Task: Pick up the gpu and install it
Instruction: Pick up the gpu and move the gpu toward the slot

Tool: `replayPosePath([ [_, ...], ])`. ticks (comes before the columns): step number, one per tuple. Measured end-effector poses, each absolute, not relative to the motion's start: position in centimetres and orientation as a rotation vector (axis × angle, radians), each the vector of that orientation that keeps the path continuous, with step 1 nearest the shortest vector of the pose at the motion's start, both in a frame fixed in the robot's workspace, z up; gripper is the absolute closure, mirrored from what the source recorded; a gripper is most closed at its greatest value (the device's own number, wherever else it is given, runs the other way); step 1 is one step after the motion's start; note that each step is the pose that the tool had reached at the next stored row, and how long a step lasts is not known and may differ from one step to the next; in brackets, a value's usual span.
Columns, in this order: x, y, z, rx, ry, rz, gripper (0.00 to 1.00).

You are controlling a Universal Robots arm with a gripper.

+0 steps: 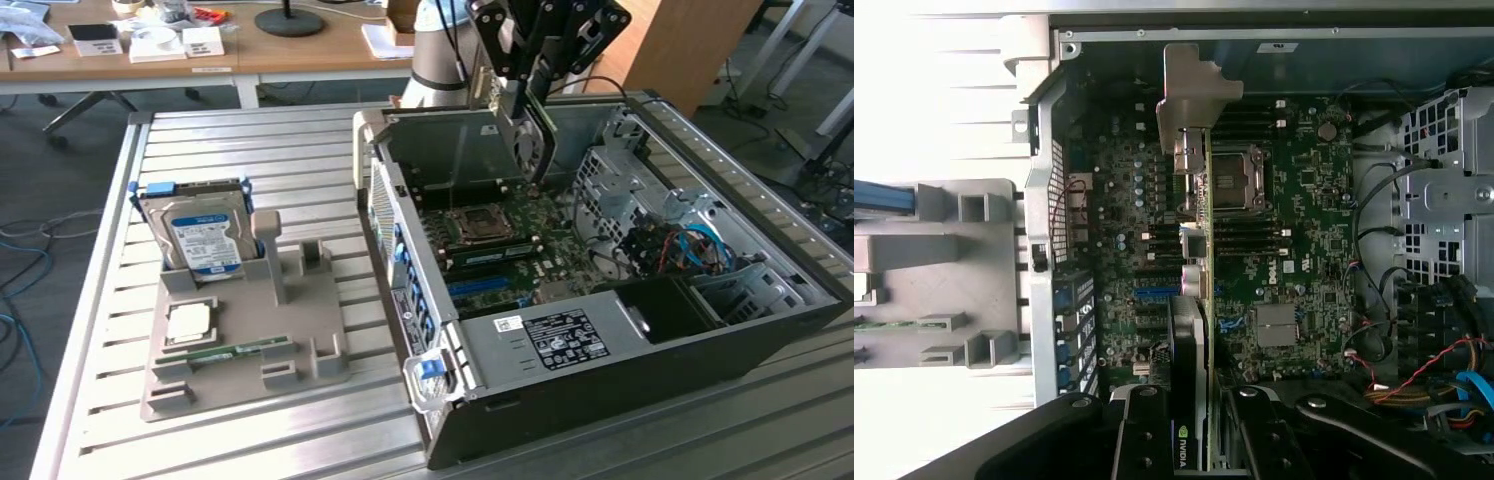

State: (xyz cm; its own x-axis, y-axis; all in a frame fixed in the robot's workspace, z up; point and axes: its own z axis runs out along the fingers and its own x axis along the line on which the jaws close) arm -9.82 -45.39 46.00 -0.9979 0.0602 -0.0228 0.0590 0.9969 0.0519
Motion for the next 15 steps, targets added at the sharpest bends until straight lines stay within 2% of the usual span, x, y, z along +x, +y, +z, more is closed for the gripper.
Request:
replayPosePath([
  [15,-8.5,-45.4,46.0,0.093,3.115,0.080,0.73],
])
